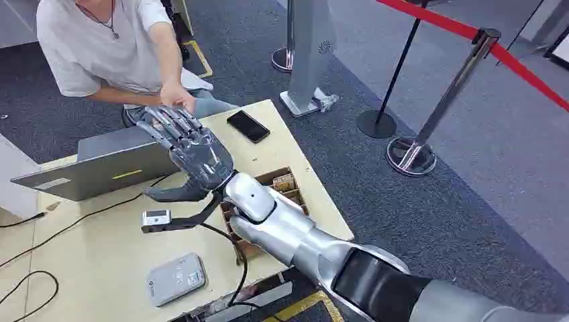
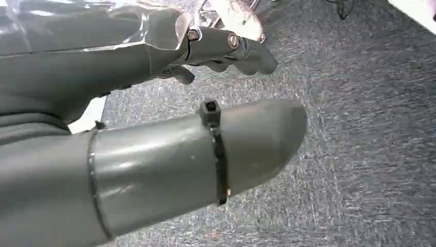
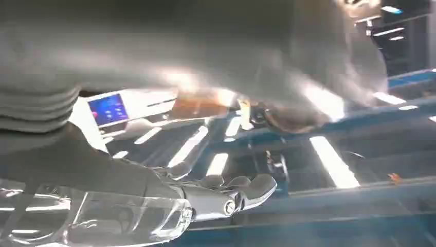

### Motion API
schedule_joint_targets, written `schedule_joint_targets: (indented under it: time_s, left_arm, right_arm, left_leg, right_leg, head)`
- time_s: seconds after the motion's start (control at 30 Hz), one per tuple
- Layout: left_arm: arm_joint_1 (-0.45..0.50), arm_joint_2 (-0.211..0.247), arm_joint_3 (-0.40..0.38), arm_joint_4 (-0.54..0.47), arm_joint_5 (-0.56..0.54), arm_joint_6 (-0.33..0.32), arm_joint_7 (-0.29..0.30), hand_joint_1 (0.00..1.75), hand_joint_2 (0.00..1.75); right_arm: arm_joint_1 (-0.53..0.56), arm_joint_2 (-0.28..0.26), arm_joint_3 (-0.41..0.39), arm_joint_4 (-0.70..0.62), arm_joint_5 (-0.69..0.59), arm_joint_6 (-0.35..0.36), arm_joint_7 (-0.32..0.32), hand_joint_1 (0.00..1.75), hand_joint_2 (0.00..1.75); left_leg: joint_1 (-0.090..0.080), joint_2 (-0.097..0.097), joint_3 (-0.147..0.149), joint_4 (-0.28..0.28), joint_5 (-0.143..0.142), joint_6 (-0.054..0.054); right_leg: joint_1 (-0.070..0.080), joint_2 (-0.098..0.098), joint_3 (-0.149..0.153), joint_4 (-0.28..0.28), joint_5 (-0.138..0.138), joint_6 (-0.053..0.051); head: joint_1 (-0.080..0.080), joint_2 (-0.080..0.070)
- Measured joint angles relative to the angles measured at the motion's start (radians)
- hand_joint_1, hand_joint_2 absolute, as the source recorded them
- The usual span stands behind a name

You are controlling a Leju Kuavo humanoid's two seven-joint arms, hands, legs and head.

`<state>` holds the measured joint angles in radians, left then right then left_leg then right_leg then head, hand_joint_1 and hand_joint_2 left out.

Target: Pass the card to the sensor for recognition and then transmit it.

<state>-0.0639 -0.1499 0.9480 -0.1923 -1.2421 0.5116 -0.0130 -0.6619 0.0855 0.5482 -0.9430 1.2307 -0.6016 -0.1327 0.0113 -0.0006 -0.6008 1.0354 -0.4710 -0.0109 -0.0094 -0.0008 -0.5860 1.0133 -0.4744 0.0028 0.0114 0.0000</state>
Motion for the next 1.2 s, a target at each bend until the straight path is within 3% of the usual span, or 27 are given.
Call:
schedule_joint_targets:
  time_s: [0.3, 0.97, 1.0, 1.2]
  left_arm:
    - [-0.003, 0.0, 0.0, 0.0, -0.009, 0.0, -0.013, 0.0, 0.0]
    - [-0.003, -0.005, -0.001, 0.0, 0.003, 0.013, -0.023, 0.0, 0.0]
    - [-0.003, -0.005, -0.001, 0.0, 0.003, 0.013, -0.023, 0.0, 0.0]
    - [-0.003, -0.005, -0.001, 0.0, -0.002, 0.012, -0.031, 0.0, 0.0]
  right_arm:
    - [-0.024, 0.005, -0.035, 0.075, 0.027, -0.011, 0.019, 0.0, 1.75]
    - [-0.03, 0.03, -0.041, 0.109, 0.043, -0.009, 0.016, 0.02, 1.75]
    - [-0.03, 0.03, -0.041, 0.111, 0.043, -0.009, 0.016, 1.69, 1.75]
    - [-0.03, 0.03, -0.043, 0.115, 0.045, -0.009, 0.019, 1.75, 1.75]
  left_leg:
    - [0.0, 0.0, 0.0, 0.0, 0.0, 0.0]
    - [0.0, 0.0, 0.0, 0.0, 0.0, 0.0]
    - [0.0, 0.0, 0.0, 0.0, 0.0, 0.0]
    - [0.0, 0.0, 0.0, 0.0, 0.0, 0.0]
  right_leg:
    - [0.0, 0.0, 0.0, 0.0, 0.0, 0.0]
    - [0.0, 0.0, 0.0, 0.0, 0.0, 0.0]
    - [0.0, 0.0, 0.0, 0.0, 0.0, 0.0]
    - [0.0, 0.0, 0.0, 0.0, 0.0, 0.0]
  head:
    - [0.0, 0.0]
    - [0.0, 0.0]
    - [0.0, 0.0]
    - [0.0, 0.0]
